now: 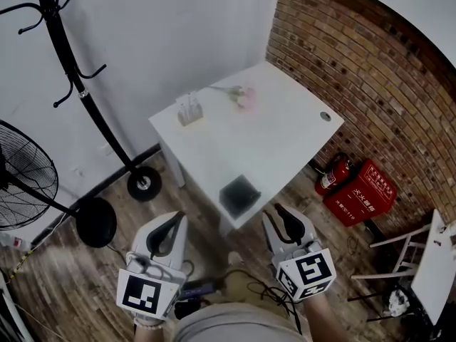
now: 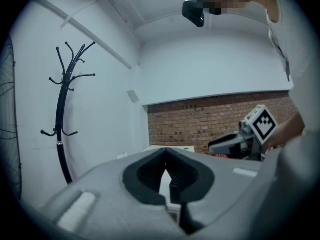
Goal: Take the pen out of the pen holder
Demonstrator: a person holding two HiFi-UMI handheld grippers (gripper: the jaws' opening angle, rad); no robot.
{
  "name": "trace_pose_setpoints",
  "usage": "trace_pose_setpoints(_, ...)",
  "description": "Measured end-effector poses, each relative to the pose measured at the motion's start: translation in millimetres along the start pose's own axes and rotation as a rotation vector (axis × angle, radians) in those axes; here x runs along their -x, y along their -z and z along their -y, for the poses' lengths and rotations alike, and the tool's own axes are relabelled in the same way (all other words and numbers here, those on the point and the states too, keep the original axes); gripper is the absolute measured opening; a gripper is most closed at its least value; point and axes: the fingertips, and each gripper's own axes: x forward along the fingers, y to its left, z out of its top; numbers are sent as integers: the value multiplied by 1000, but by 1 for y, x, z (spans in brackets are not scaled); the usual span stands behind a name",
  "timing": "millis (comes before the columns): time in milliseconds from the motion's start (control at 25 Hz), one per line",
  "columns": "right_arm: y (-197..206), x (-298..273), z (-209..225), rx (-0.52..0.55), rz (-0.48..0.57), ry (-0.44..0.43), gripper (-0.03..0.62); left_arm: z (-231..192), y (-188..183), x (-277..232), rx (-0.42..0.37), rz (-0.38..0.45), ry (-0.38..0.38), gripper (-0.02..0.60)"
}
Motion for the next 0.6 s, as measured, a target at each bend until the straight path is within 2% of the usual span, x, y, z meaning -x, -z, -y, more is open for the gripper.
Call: trace_pose_setpoints(600,37,-59,22,-2,-106,-75,104,-23,7,-18,12,-22,-105,-6)
